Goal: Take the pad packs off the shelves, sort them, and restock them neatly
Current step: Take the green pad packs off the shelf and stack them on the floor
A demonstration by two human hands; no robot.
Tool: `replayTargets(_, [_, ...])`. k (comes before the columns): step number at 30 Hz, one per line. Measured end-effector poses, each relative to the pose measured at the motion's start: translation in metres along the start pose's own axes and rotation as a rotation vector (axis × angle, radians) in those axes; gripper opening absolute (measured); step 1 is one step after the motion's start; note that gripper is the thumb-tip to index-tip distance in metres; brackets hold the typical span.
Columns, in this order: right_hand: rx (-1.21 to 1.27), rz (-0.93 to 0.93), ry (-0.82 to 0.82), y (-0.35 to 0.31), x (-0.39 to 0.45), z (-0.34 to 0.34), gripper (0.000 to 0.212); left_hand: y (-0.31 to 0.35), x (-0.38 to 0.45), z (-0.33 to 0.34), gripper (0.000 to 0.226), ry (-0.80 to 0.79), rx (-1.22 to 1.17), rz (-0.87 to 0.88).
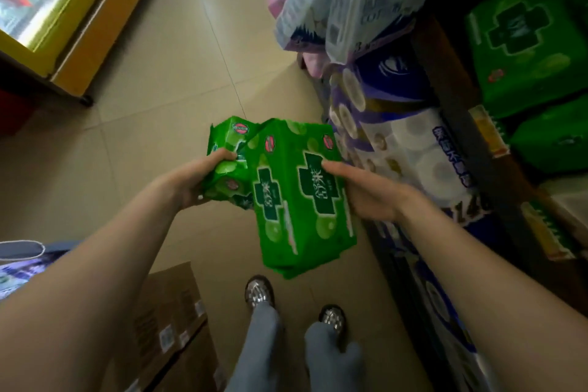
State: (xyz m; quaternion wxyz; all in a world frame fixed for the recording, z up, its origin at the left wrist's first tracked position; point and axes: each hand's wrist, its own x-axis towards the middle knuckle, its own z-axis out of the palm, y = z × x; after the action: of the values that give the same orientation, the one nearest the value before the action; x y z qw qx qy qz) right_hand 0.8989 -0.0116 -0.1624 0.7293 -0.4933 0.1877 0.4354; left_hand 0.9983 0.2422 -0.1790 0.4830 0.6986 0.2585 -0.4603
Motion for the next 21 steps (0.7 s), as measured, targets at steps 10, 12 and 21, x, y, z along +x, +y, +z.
replayTargets(10, [0.354,-0.156,0.391,0.065,0.201,-0.056,0.074,-0.025,0.192,-0.032,0.065,0.487,0.092,0.271])
replayTargets(12, [0.314,-0.166,0.544,0.08,0.246,-0.087,0.078,-0.045,0.233,-0.036,0.069,0.53,0.102,0.281])
replayTargets(21, [-0.207,-0.177,0.933,0.112,0.393,-0.219,0.063,-0.107,0.395,-0.001,0.069,0.216,-0.08,0.369])
